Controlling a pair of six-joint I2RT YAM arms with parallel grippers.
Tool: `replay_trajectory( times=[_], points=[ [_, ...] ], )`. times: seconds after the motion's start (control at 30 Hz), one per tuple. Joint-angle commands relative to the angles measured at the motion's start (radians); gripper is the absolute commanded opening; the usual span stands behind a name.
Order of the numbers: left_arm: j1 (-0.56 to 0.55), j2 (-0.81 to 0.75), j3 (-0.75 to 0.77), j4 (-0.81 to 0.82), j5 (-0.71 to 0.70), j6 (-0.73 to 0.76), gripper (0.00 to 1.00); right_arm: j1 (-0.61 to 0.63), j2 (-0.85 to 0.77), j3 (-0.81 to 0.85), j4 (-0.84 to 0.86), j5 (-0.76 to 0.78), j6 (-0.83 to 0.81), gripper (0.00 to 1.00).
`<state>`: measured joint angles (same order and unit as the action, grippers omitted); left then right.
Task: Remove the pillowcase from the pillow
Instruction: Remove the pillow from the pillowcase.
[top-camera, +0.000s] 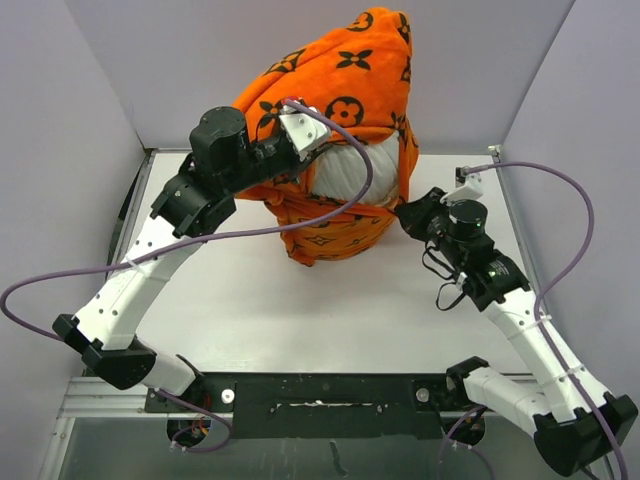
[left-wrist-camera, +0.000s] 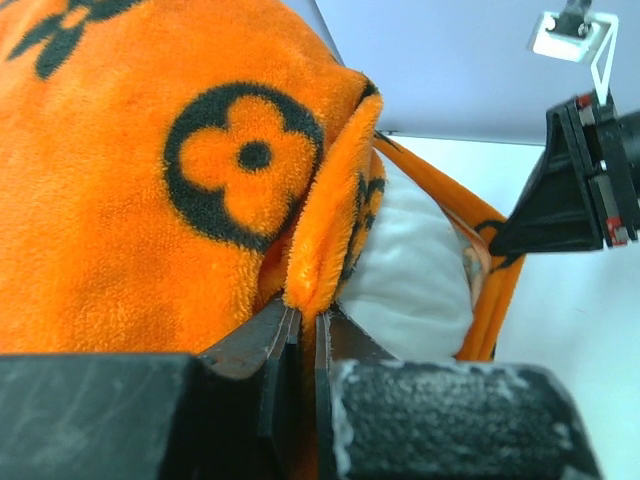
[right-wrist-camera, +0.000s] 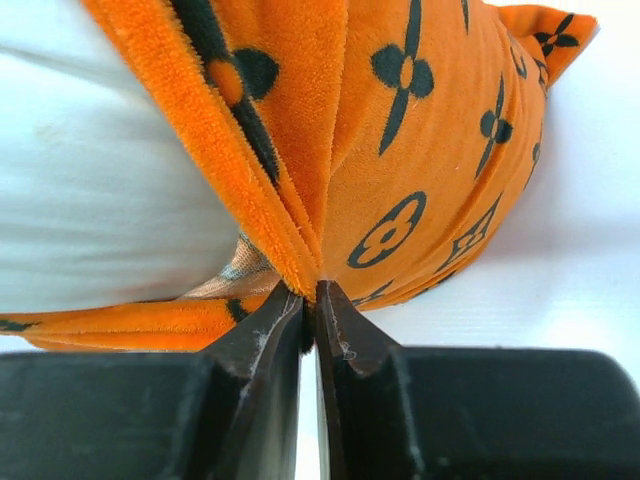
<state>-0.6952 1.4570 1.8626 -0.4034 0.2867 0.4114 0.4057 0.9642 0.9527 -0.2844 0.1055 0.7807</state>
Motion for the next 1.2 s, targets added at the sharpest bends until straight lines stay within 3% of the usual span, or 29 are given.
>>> replay_trajectory(
  times=[0.0,0.23,0.47,0.57,0.87,1.03,1.17],
  points=[
    [0.034,-0.097,0.173,0.064,-0.005,-0.088,0.0,-0.064,-0.06,0.059,-0.245,0.099,-0.207,0.14],
    [0.029,-0.034,0.227,-0.126,0.201,-0.31,0.0,-0.064,-0.101,0.23,-0.191,-0.062,-0.402,0.42],
    [0.023,0.013,0.256,-0.174,0.296,-0.394,0.0,-0.058,-0.132,0.309,-0.12,-0.185,-0.463,0.73],
    [-0.003,0.025,0.267,-0.179,0.289,-0.384,0.0,-0.041,-0.125,0.338,-0.096,-0.247,-0.485,0.82],
    [-0.087,0.066,0.309,-0.192,0.211,-0.333,0.0,0.124,-0.034,0.417,-0.023,-0.322,-0.633,0.88],
    [-0.107,0.087,0.345,-0.217,0.191,-0.315,0.0,0.239,0.069,0.467,-0.059,-0.253,-0.729,0.93],
    [-0.109,0.092,0.363,-0.228,0.19,-0.305,0.0,0.255,0.114,0.464,-0.057,-0.17,-0.757,0.97]
  ],
)
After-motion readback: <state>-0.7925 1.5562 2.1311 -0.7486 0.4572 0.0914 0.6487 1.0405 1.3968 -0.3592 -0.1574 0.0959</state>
